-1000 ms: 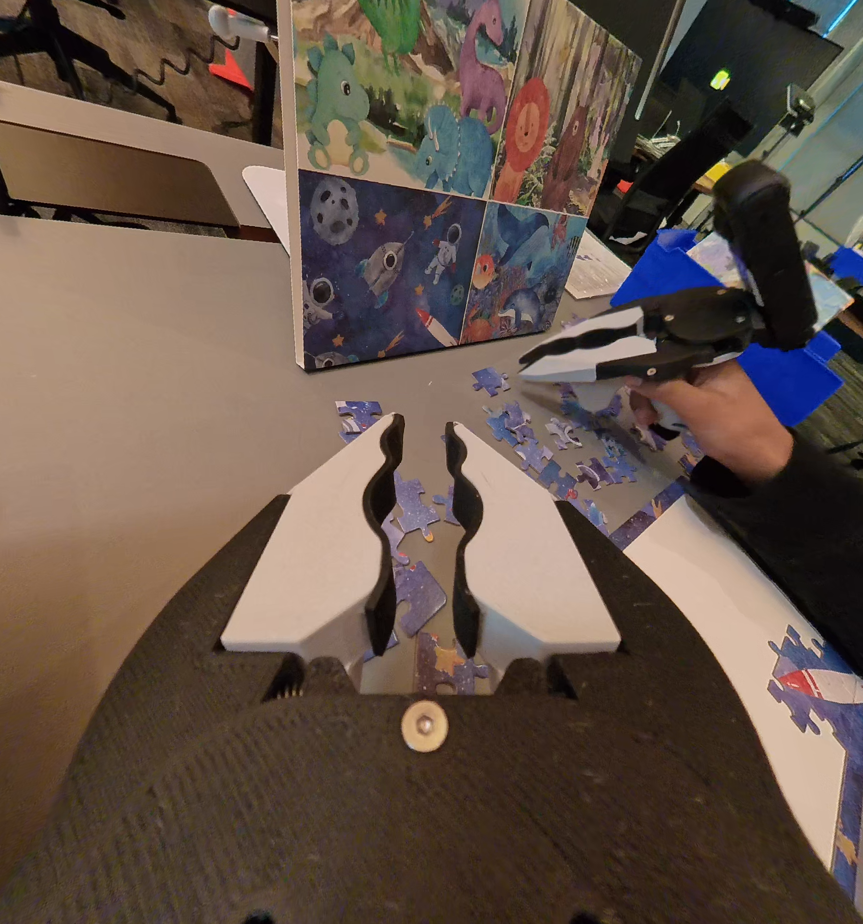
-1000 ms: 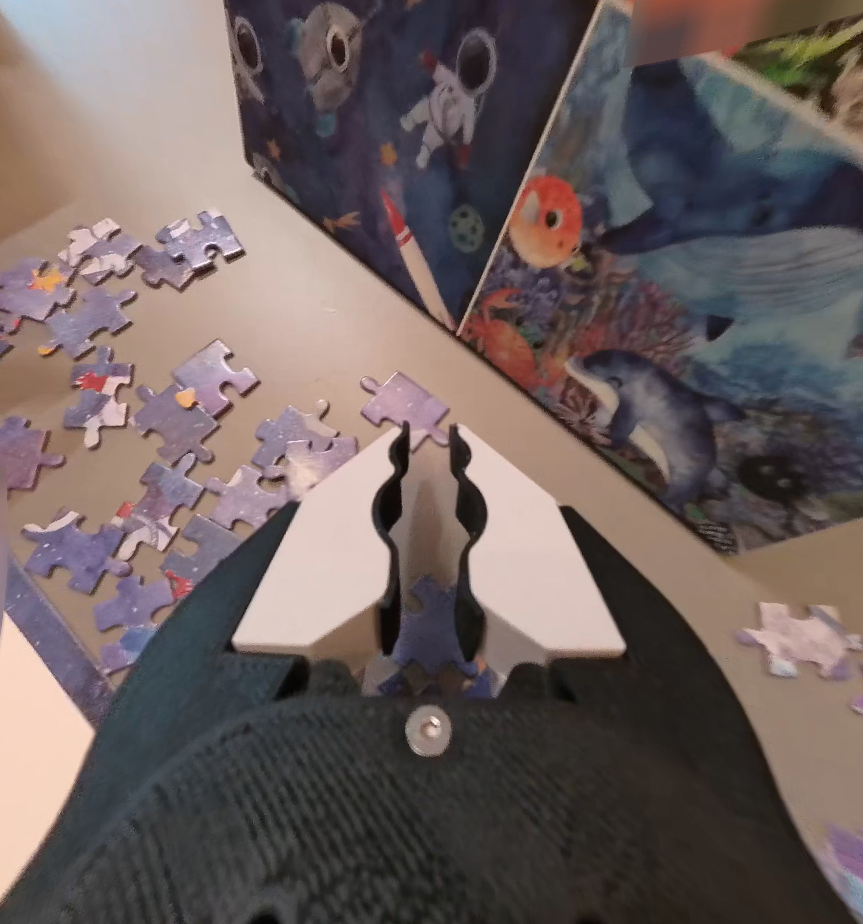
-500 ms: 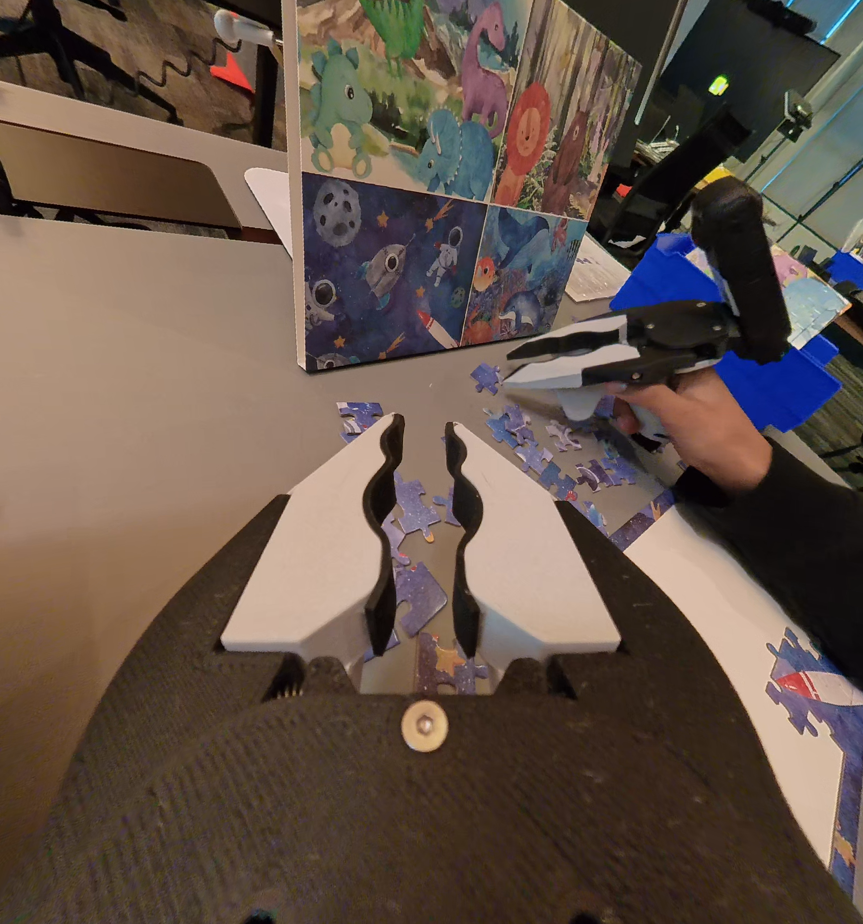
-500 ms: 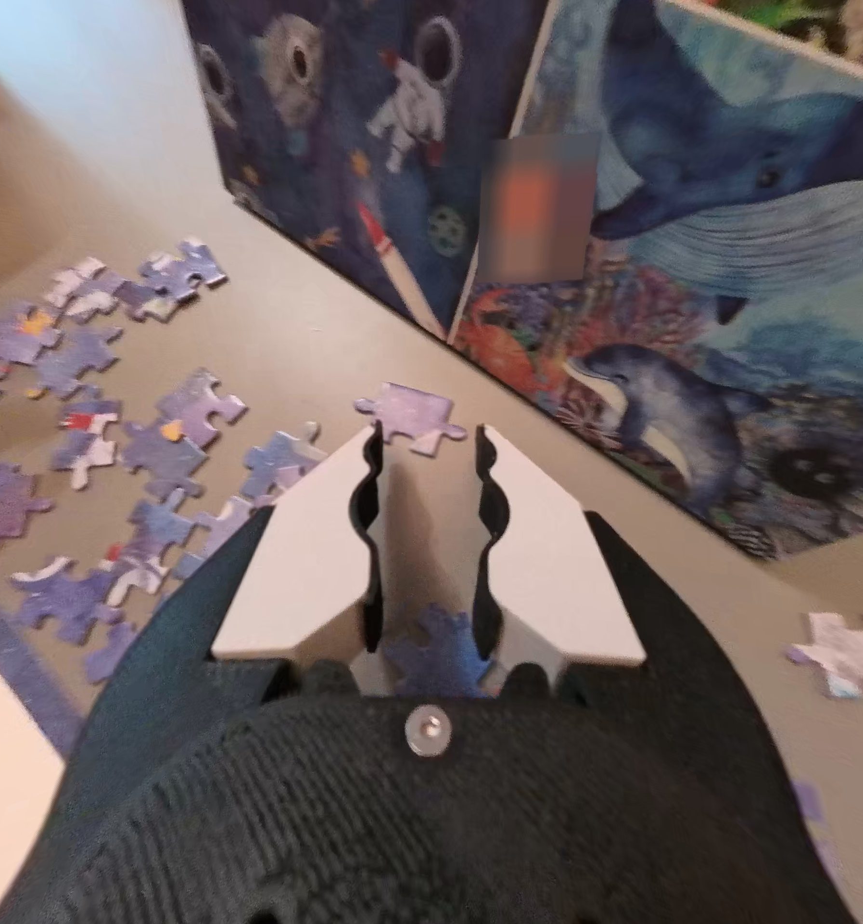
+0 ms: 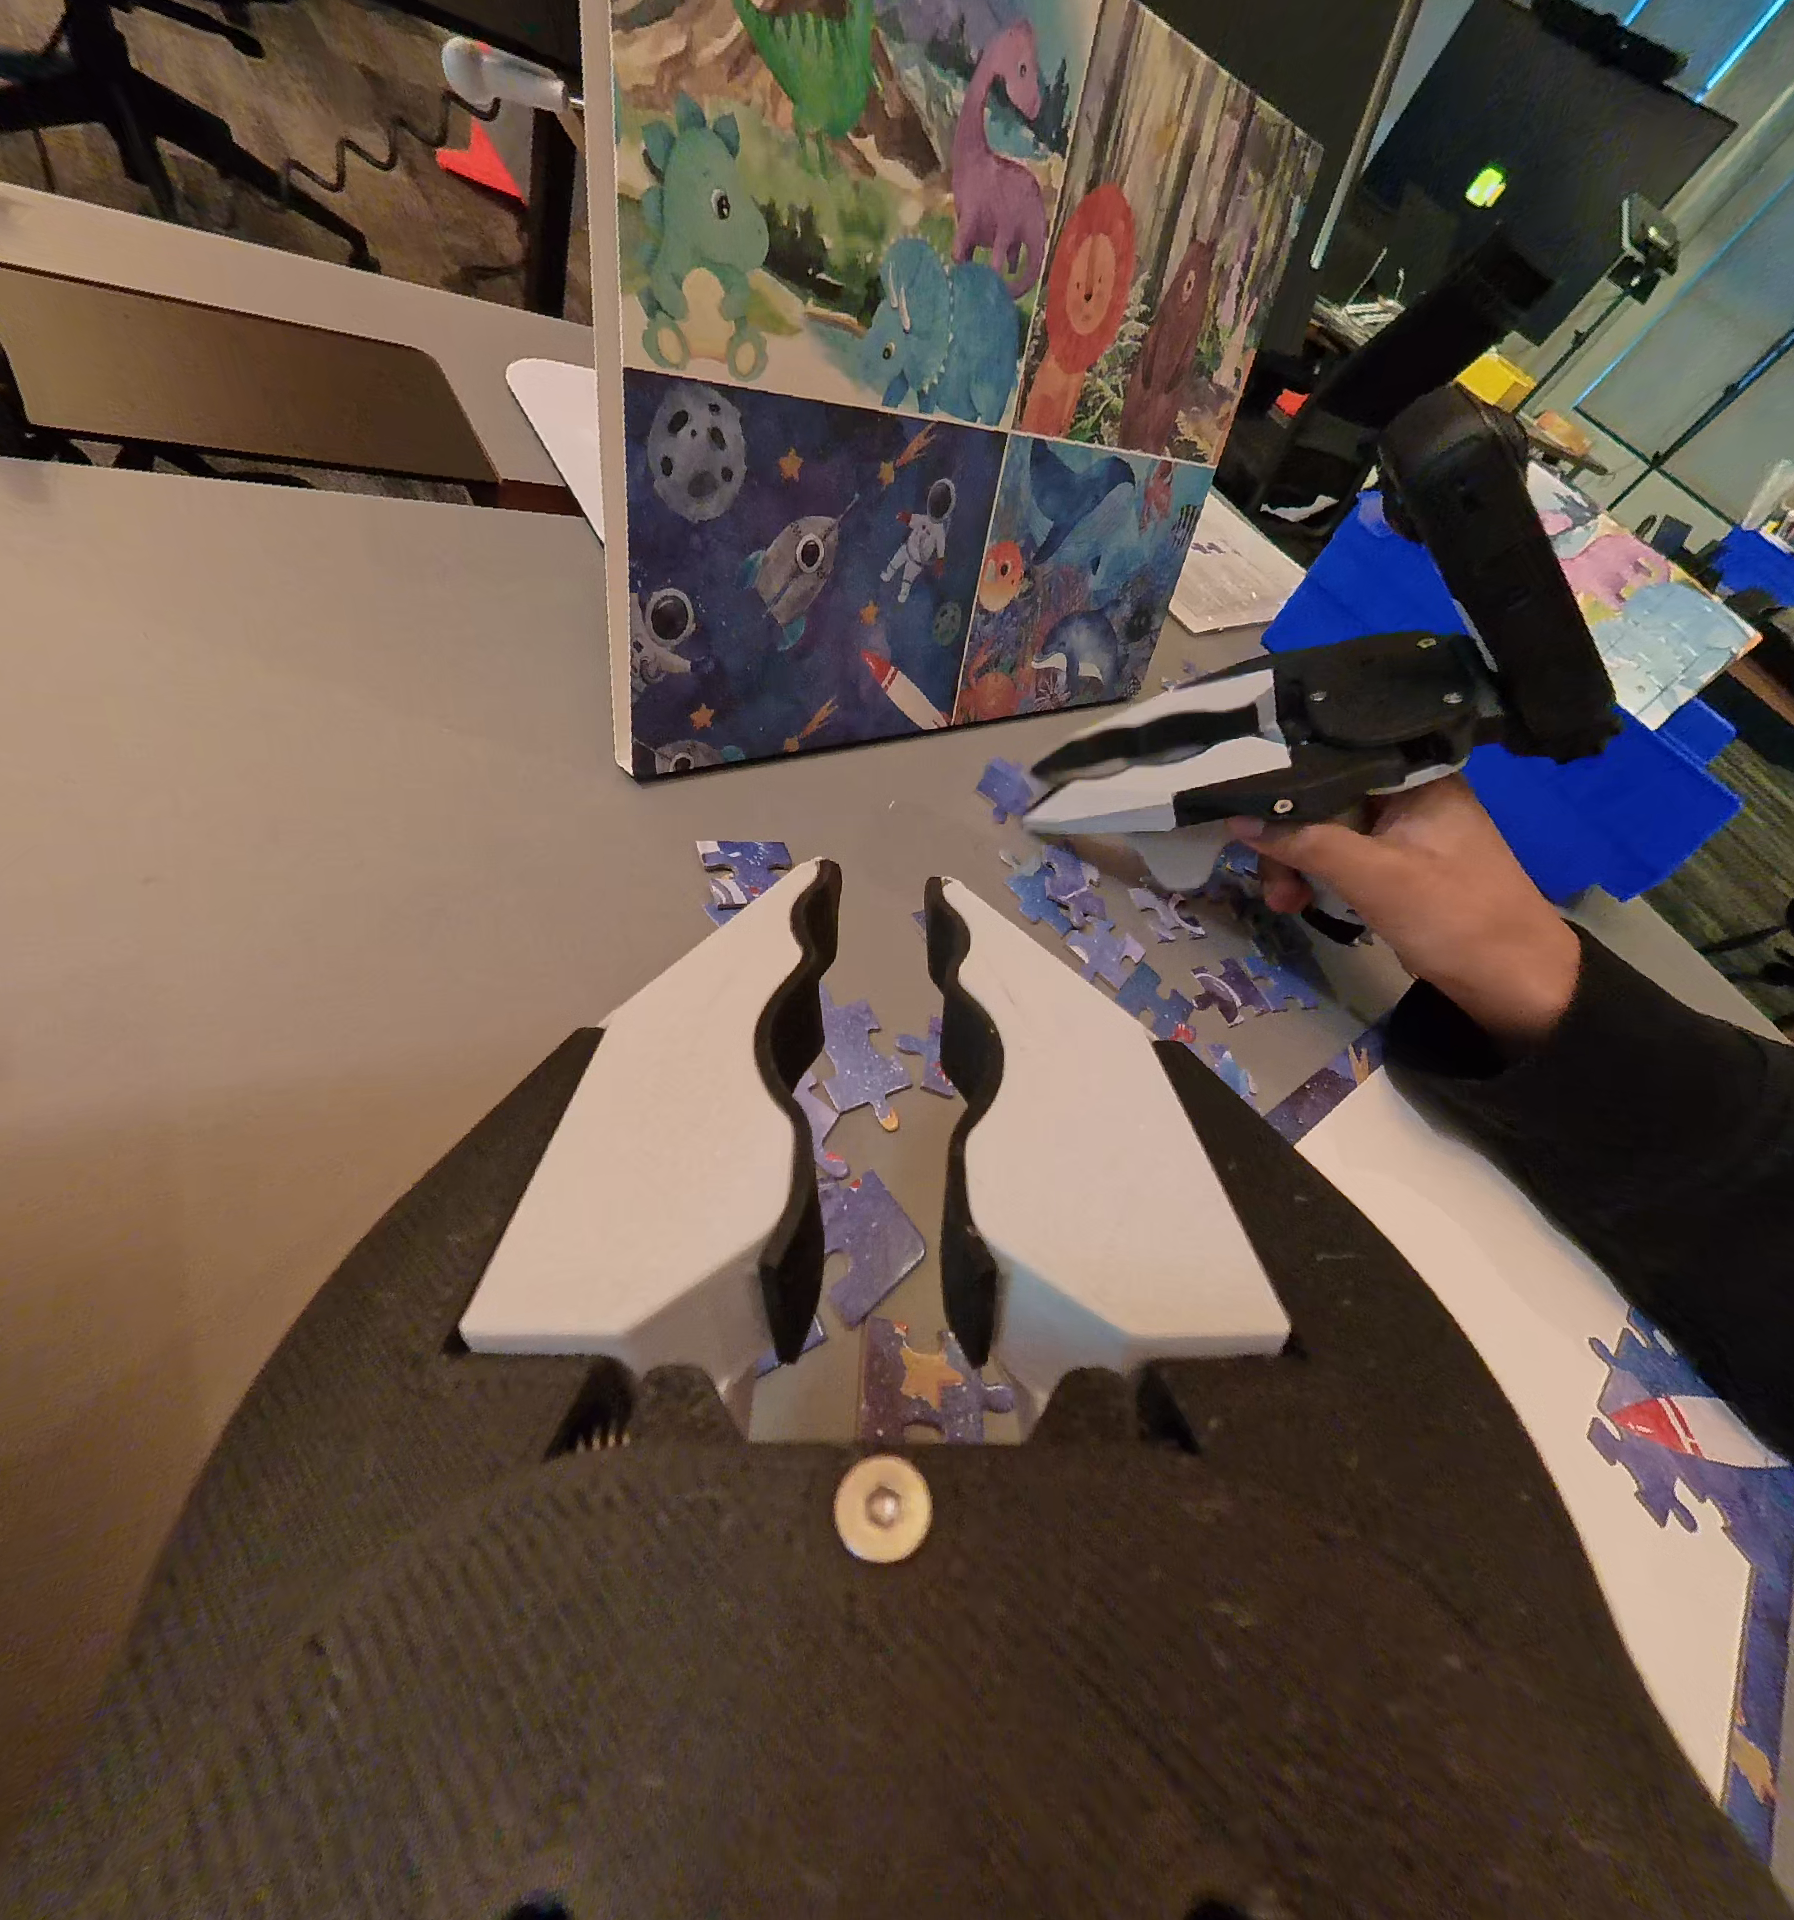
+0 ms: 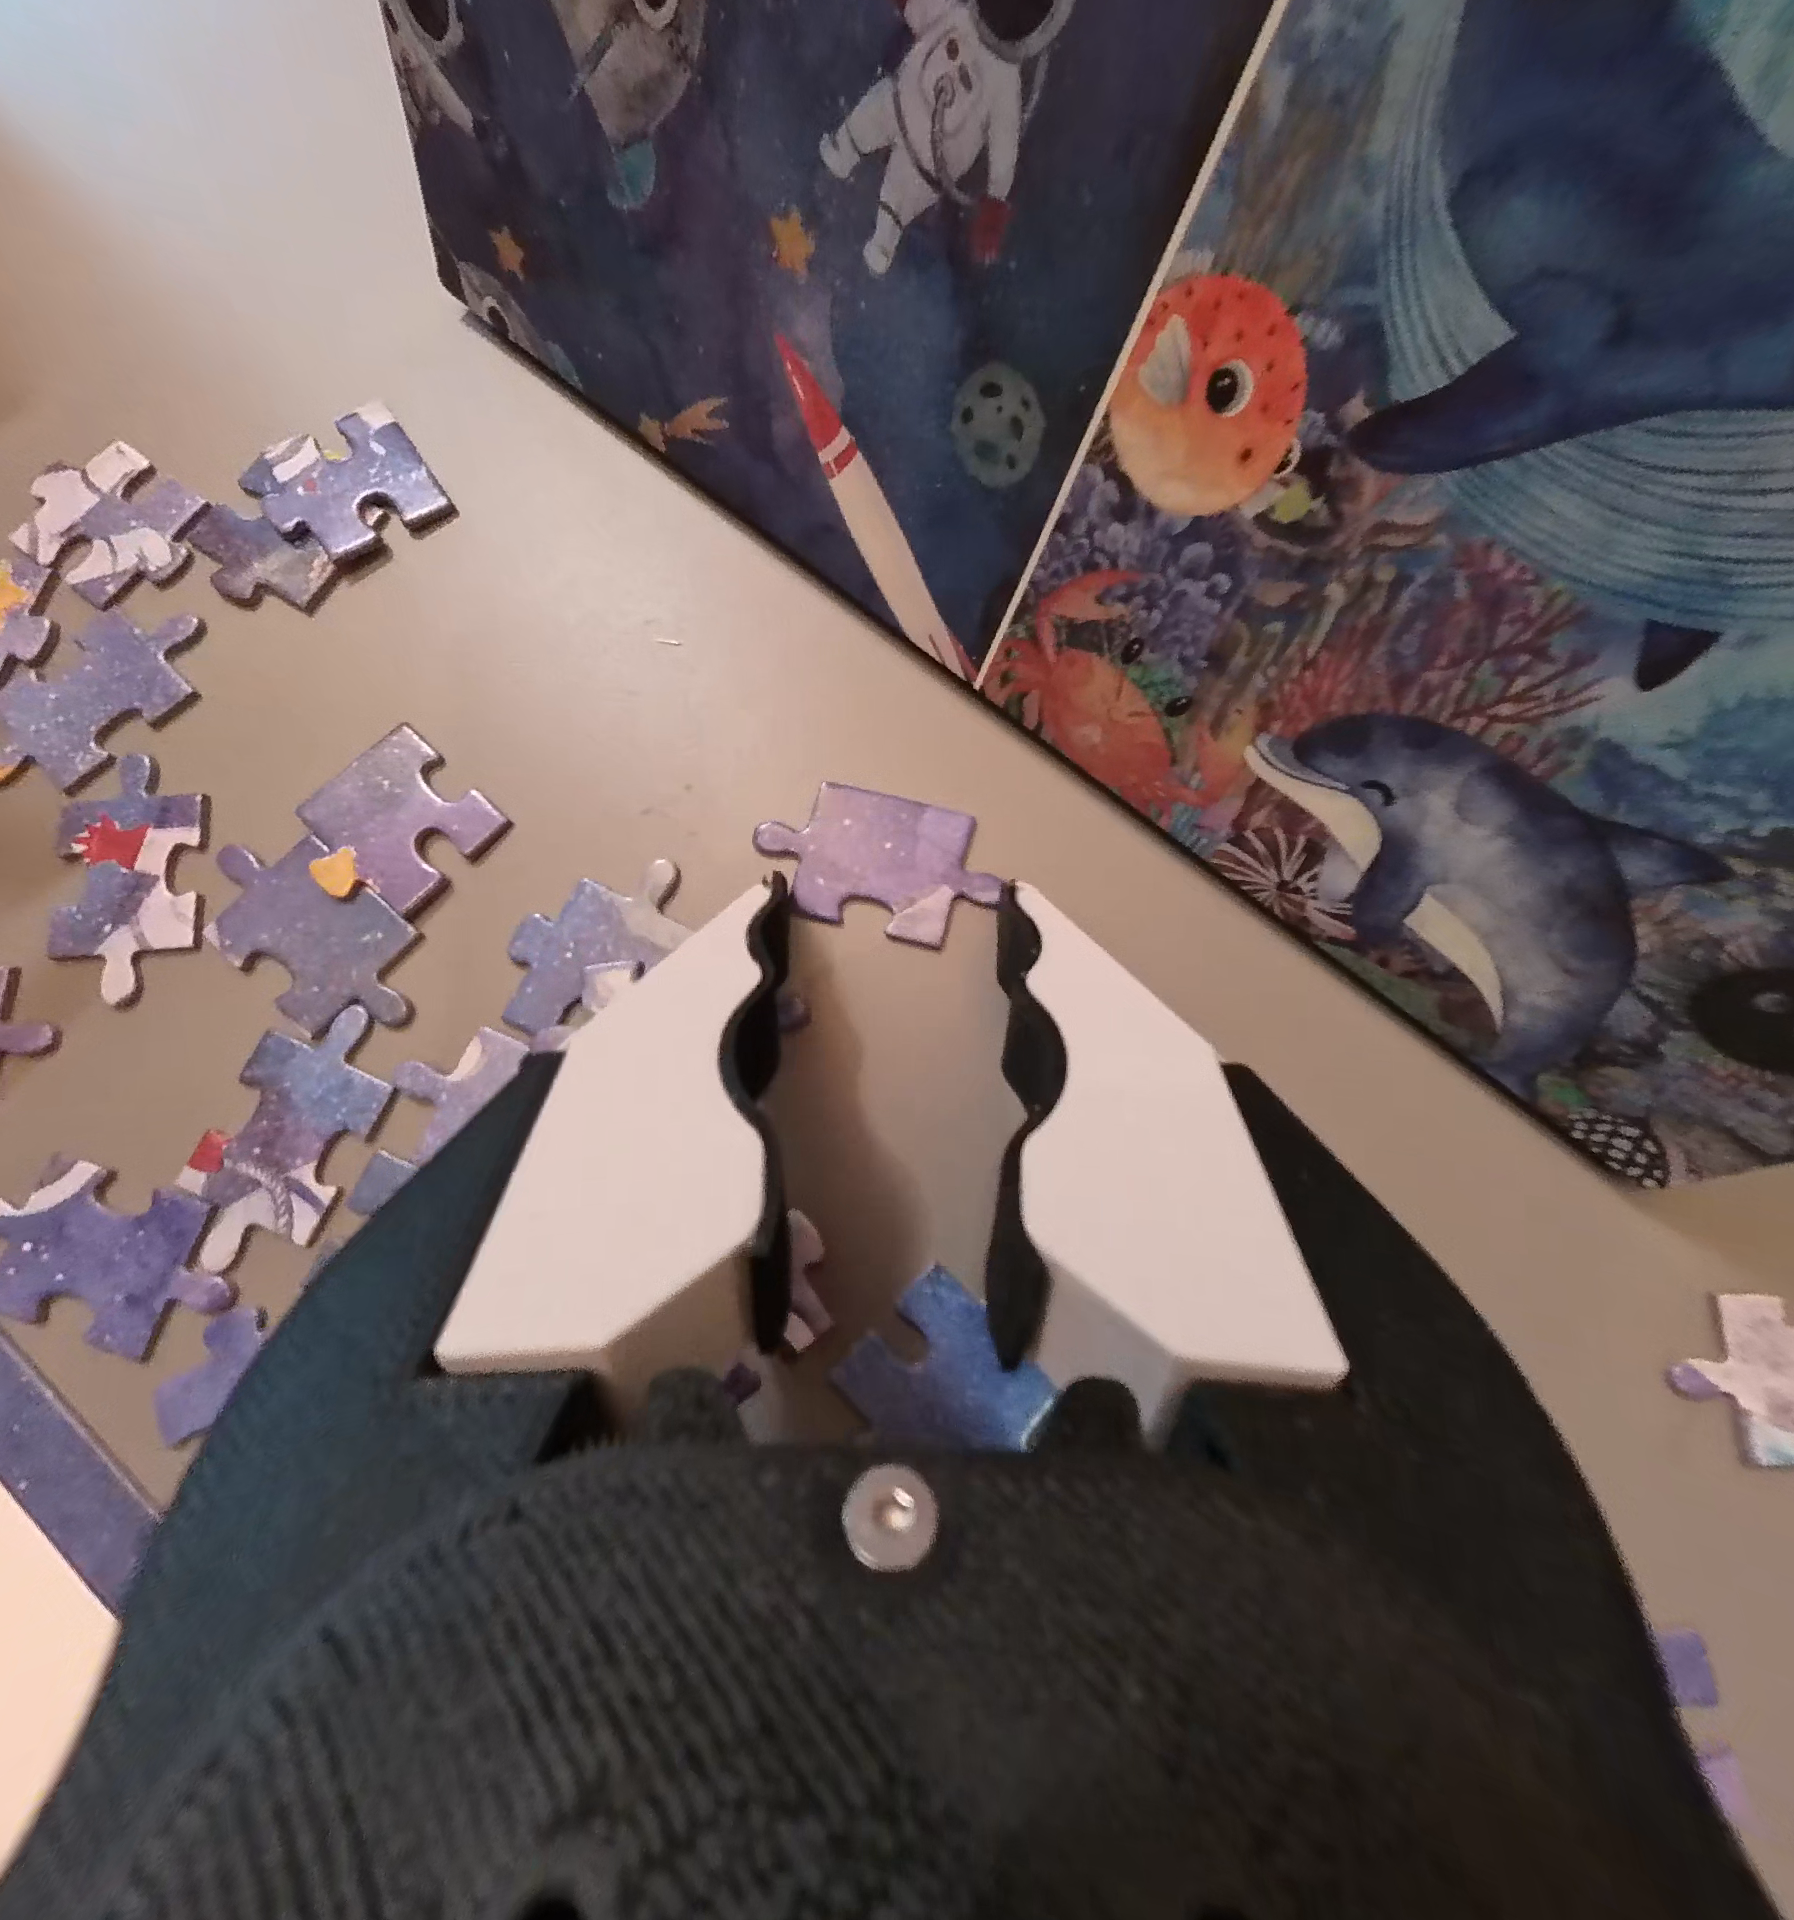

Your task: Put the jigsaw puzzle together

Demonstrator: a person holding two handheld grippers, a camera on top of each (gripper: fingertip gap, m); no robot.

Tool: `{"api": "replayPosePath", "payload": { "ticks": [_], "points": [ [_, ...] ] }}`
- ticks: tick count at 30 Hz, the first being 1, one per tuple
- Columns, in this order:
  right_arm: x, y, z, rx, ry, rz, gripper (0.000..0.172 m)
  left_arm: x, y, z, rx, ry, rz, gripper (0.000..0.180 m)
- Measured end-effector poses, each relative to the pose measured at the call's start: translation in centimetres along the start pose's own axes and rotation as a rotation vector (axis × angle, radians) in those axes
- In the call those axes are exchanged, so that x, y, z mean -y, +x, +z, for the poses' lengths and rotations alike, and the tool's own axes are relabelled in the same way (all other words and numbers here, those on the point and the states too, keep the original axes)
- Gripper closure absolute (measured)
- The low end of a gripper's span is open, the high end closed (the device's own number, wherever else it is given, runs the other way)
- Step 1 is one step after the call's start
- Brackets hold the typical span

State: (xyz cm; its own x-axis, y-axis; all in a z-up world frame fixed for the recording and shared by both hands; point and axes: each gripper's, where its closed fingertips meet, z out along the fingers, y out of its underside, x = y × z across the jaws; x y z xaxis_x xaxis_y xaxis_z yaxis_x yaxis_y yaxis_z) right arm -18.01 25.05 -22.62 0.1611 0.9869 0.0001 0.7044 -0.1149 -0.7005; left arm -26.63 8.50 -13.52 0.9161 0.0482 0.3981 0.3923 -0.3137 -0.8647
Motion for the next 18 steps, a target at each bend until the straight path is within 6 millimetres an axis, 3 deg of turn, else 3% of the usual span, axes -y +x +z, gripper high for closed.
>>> {"api": "replayPosePath", "payload": {
  "ticks": [1, 8, 12, 15, 18],
  "points": [
    [0.0, -0.2, -0.1, 0.012, 0.002, -0.008, 0.144, 0.0, 0.0, 0.0, -0.001, 0.002, 0.000, 0.166],
    [-0.3, -0.7, -0.4, 0.030, -0.007, -0.057, 0.143, 0.0, 0.0, 0.0, 0.000, 0.000, 0.001, 0.166],
    [0.5, -1.4, -1.0, 0.068, 0.038, -0.057, 0.144, 0.0, -0.1, 0.0, 0.003, -0.002, 0.000, 0.166],
    [1.4, -2.6, -1.8, 0.118, 0.080, -0.059, 0.144, 0.0, -0.1, 0.0, 0.004, -0.002, 0.001, 0.166],
    [2.0, -5.0, -3.0, 0.187, 0.111, -0.101, 0.144, -0.1, -0.1, 0.1, 0.005, -0.005, 0.002, 0.166]
  ]
}}
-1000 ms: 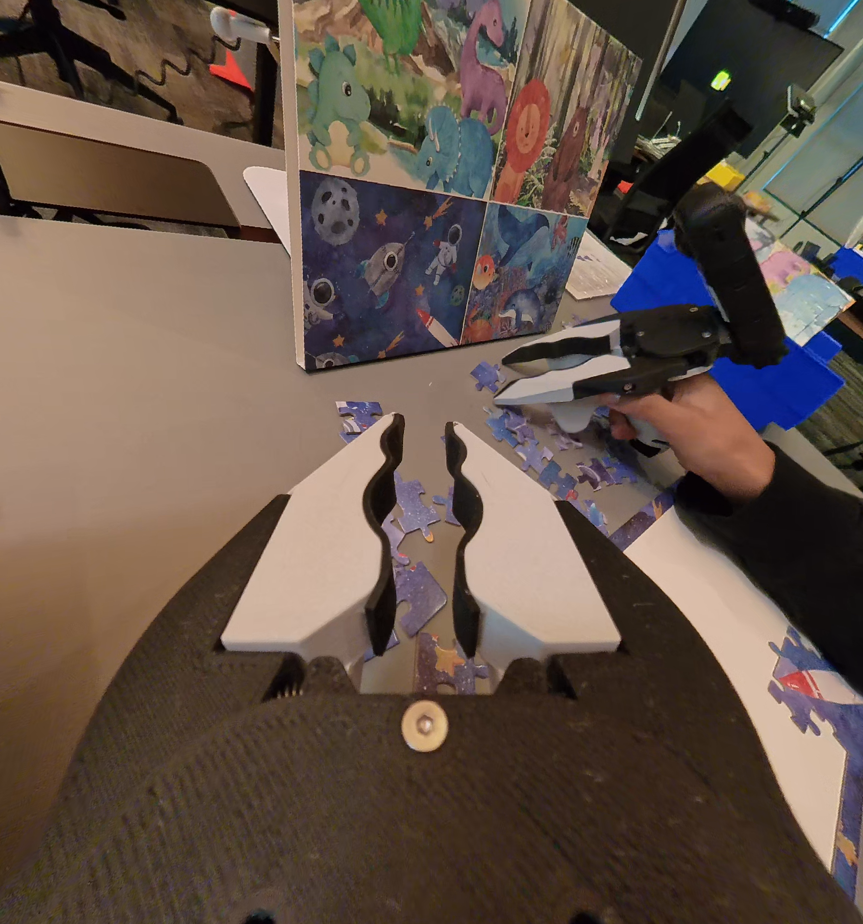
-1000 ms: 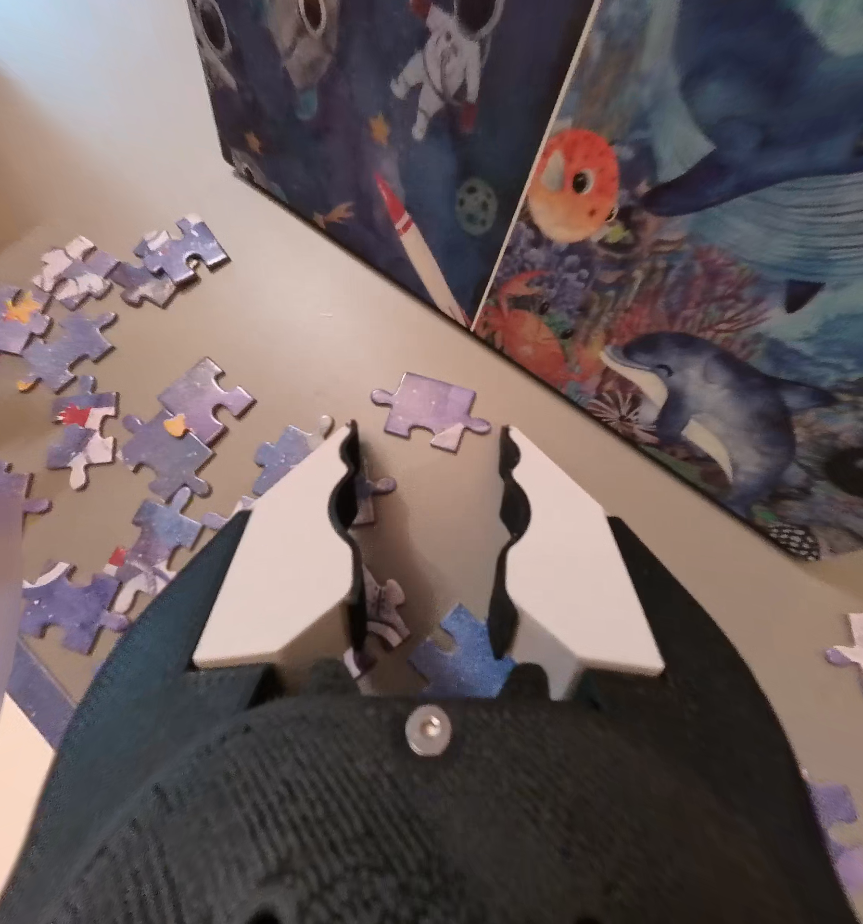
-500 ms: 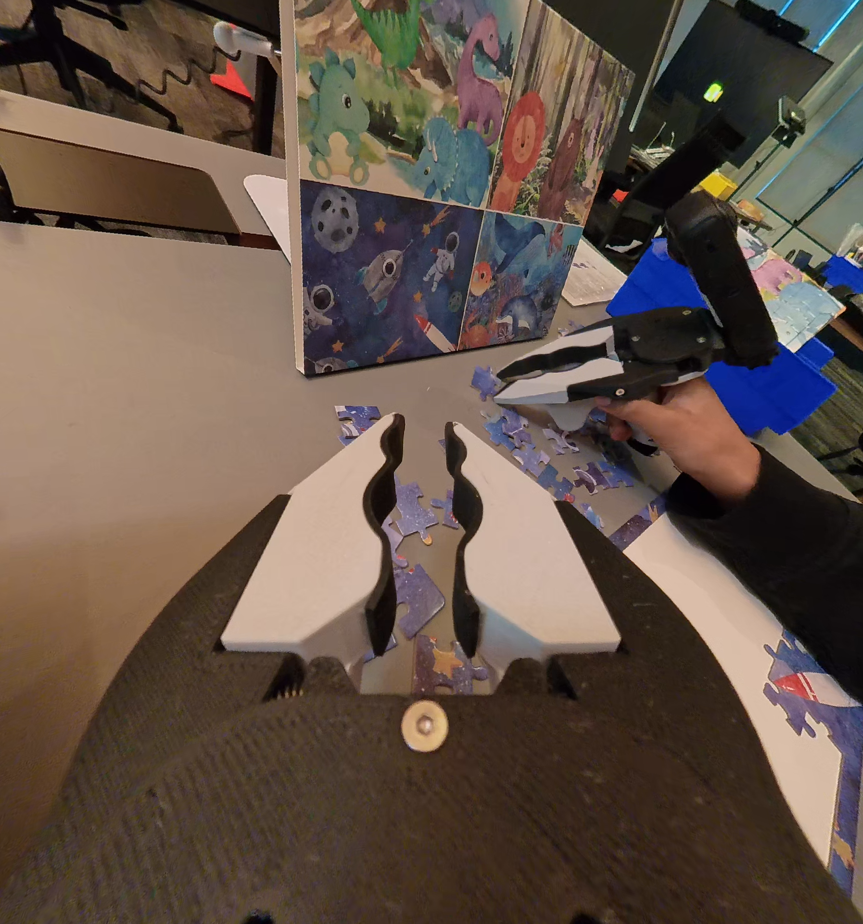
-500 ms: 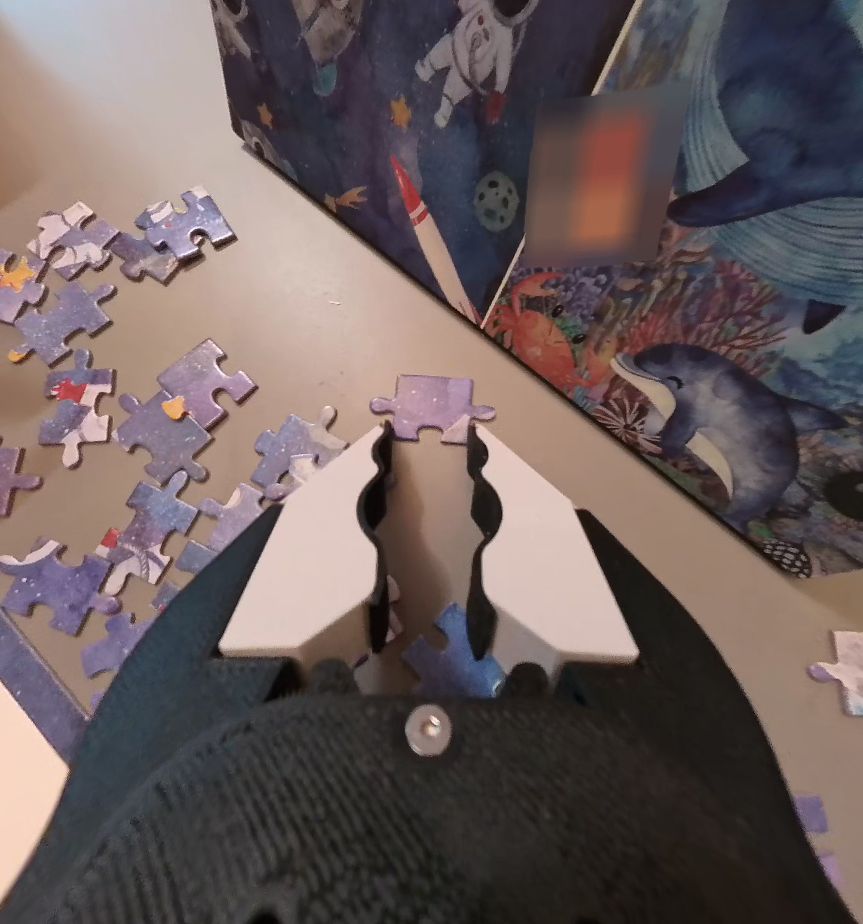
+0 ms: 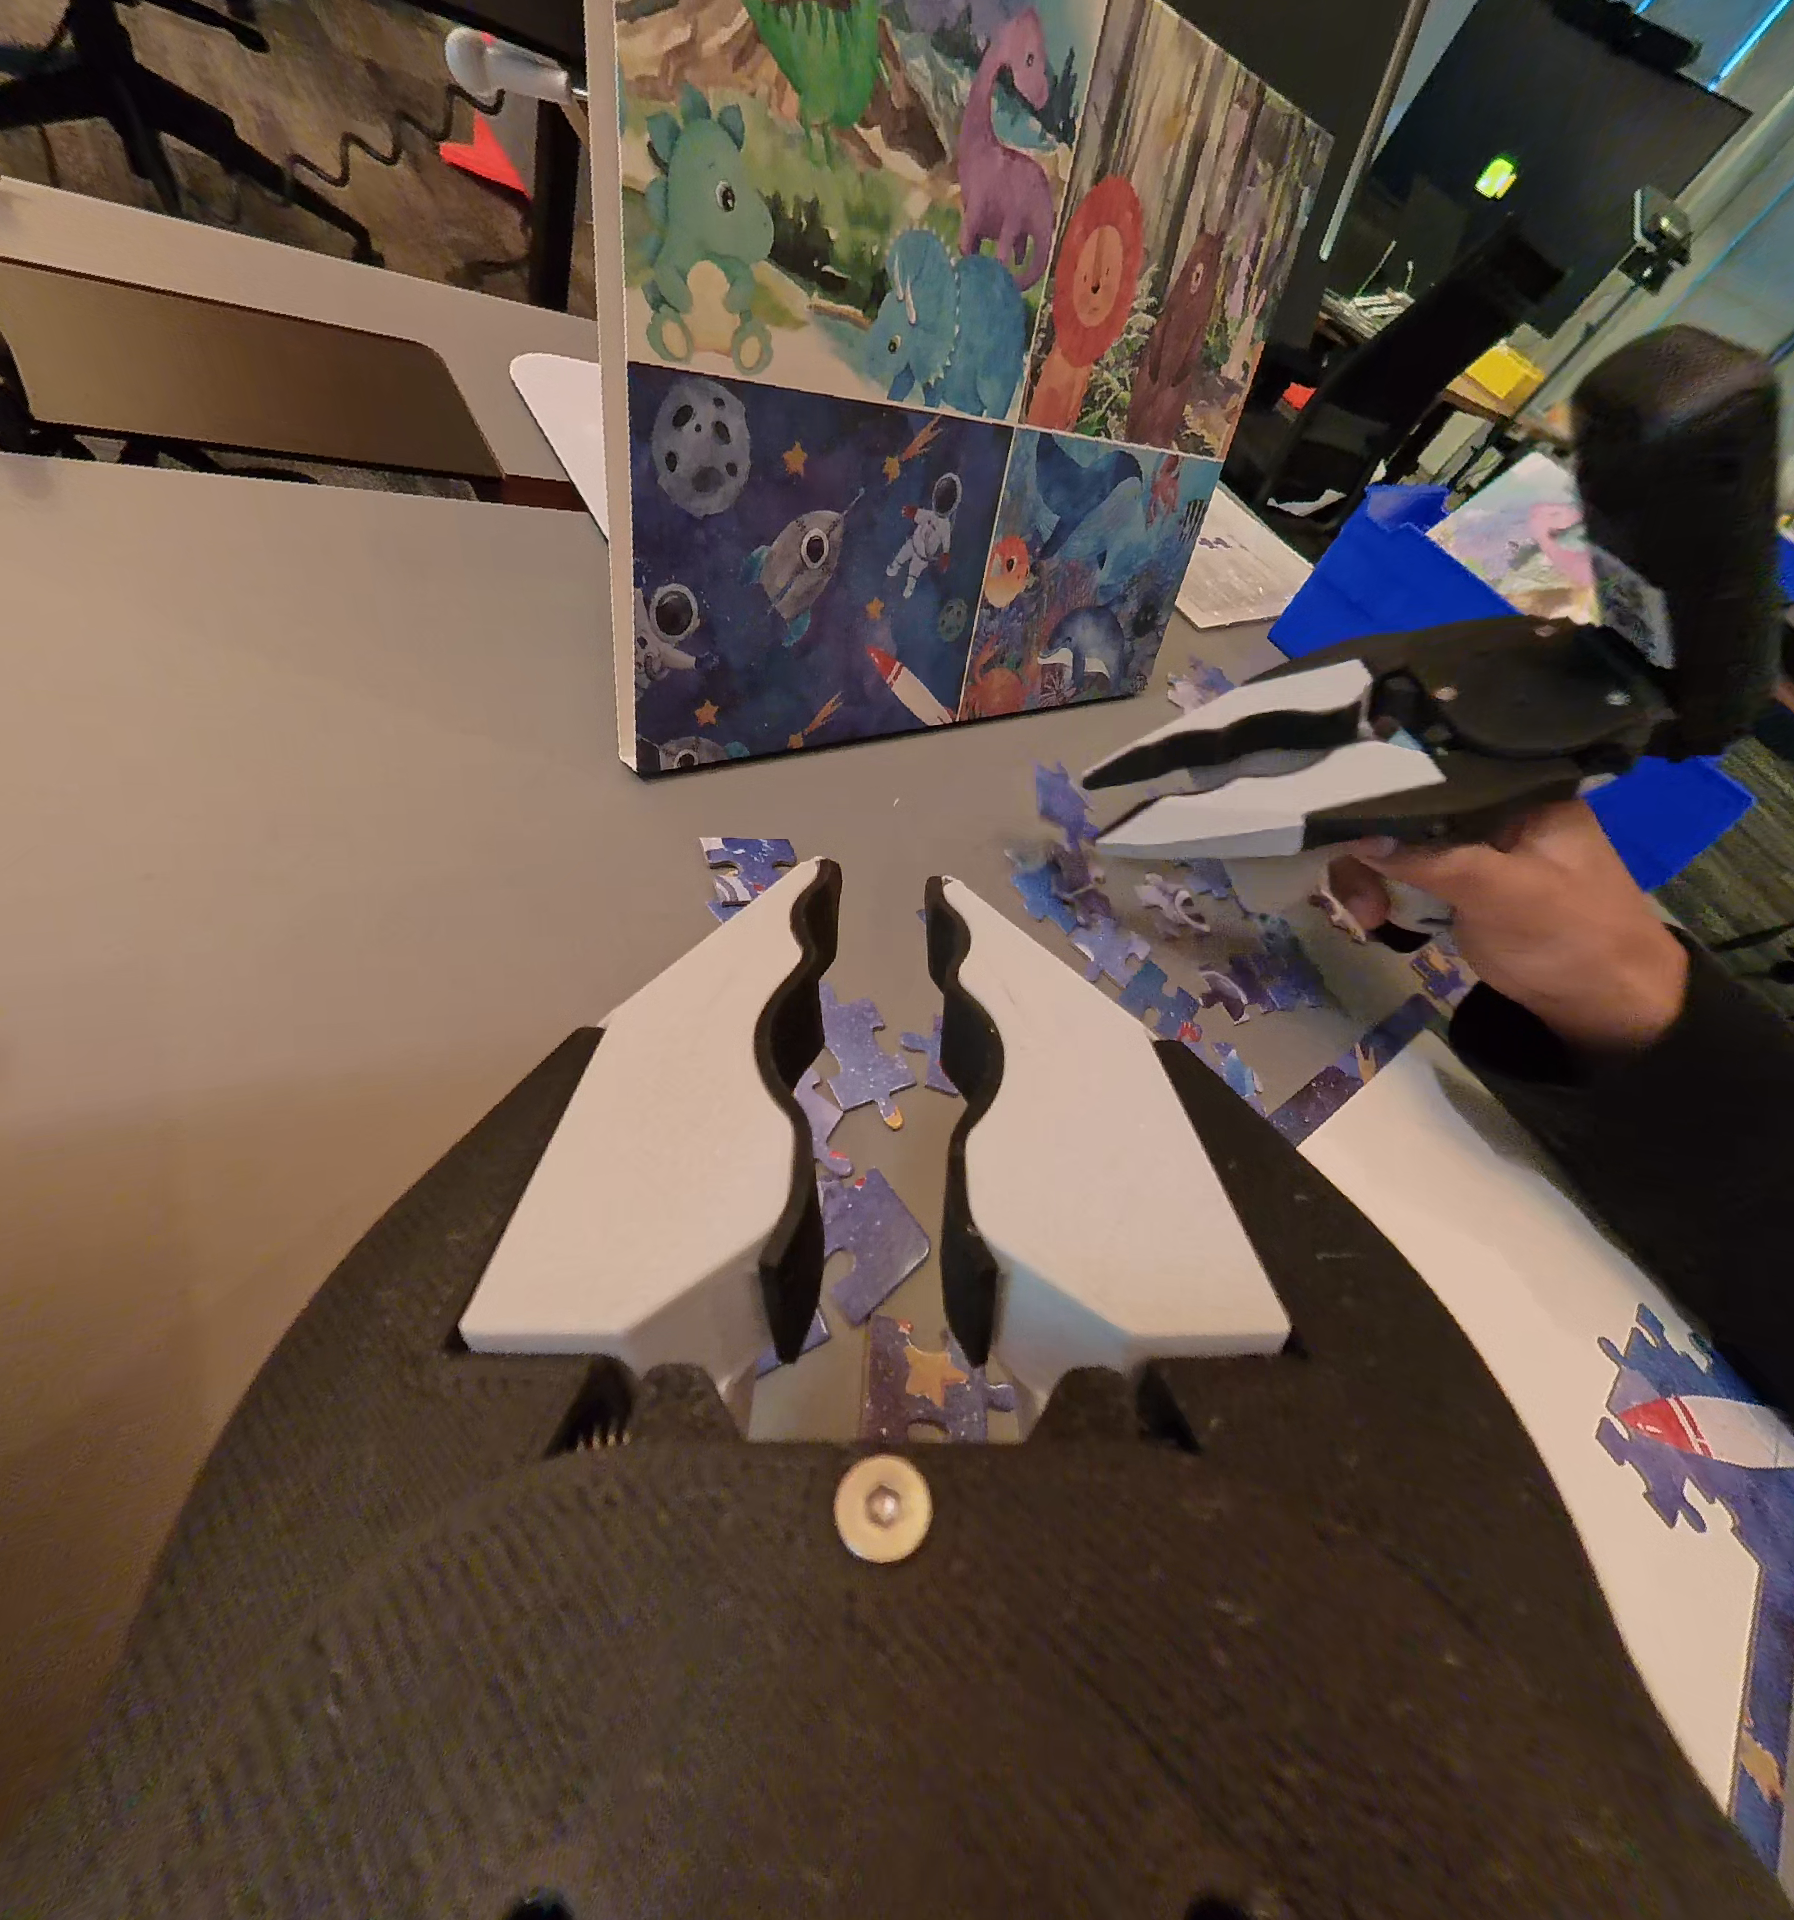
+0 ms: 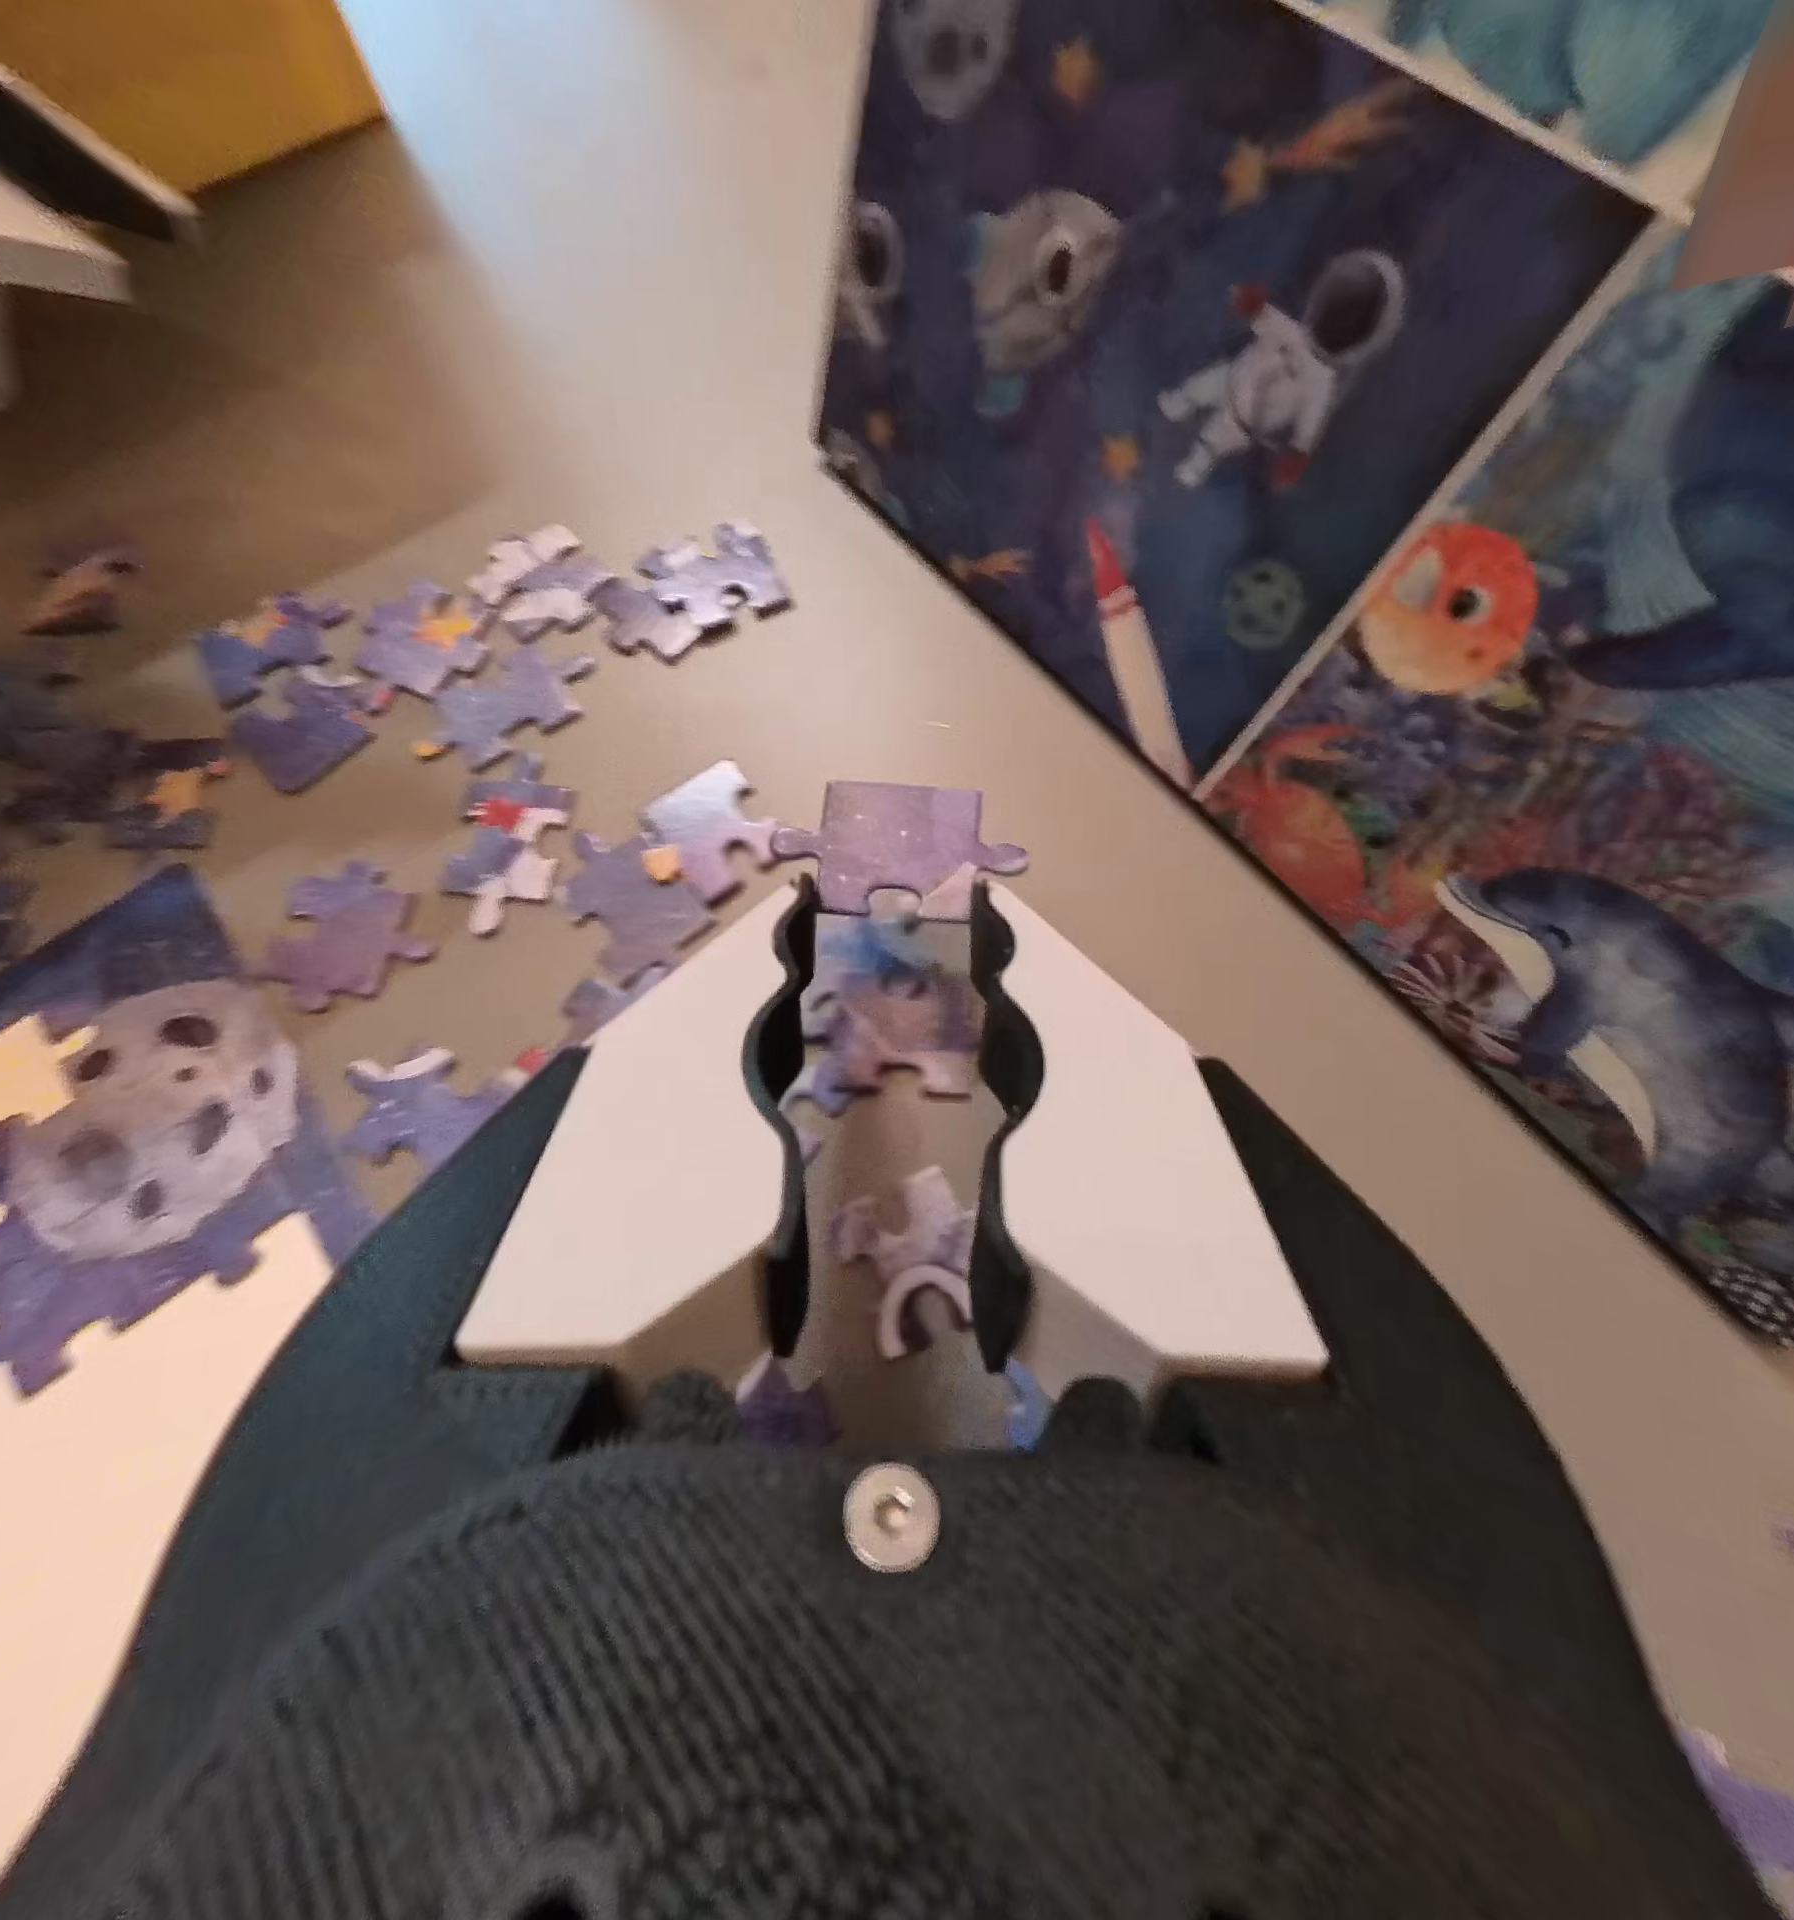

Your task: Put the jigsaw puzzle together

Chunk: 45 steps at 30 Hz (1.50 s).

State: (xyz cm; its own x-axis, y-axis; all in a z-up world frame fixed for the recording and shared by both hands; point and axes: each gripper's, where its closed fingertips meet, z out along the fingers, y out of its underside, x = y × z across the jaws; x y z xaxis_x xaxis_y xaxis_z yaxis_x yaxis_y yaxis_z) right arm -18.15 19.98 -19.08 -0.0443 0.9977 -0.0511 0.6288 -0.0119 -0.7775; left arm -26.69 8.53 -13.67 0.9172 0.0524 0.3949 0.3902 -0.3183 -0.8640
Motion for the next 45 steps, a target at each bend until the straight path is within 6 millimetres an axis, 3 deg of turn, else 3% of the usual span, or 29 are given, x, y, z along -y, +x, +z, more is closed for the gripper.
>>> {"api": "replayPosePath", "payload": {
  "ticks": [4, 11, 16, 25, 45],
  "points": [
    [0.1, -5.2, -0.9, 0.096, -0.003, -0.158, 0.144, 0.0, 0.0, 0.0, 0.001, -0.001, -0.001, 0.166],
    [-2.6, -15.6, -1.8, 0.345, -0.066, -0.374, 0.144, -0.2, 0.0, 0.2, 0.004, -0.009, 0.003, 0.166],
    [-4.4, -19.3, -1.7, 0.469, -0.121, -0.453, 0.144, -0.3, 0.0, 0.2, 0.005, -0.012, 0.005, 0.166],
    [-5.6, -20.2, -0.6, 0.495, -0.175, -0.497, 0.144, -0.3, 0.0, 0.2, 0.005, -0.011, 0.004, 0.166],
    [-5.7, -20.4, -0.3, 0.489, -0.182, -0.527, 0.144, -0.3, 0.0, 0.2, 0.003, -0.014, 0.003, 0.166]
  ]
}}
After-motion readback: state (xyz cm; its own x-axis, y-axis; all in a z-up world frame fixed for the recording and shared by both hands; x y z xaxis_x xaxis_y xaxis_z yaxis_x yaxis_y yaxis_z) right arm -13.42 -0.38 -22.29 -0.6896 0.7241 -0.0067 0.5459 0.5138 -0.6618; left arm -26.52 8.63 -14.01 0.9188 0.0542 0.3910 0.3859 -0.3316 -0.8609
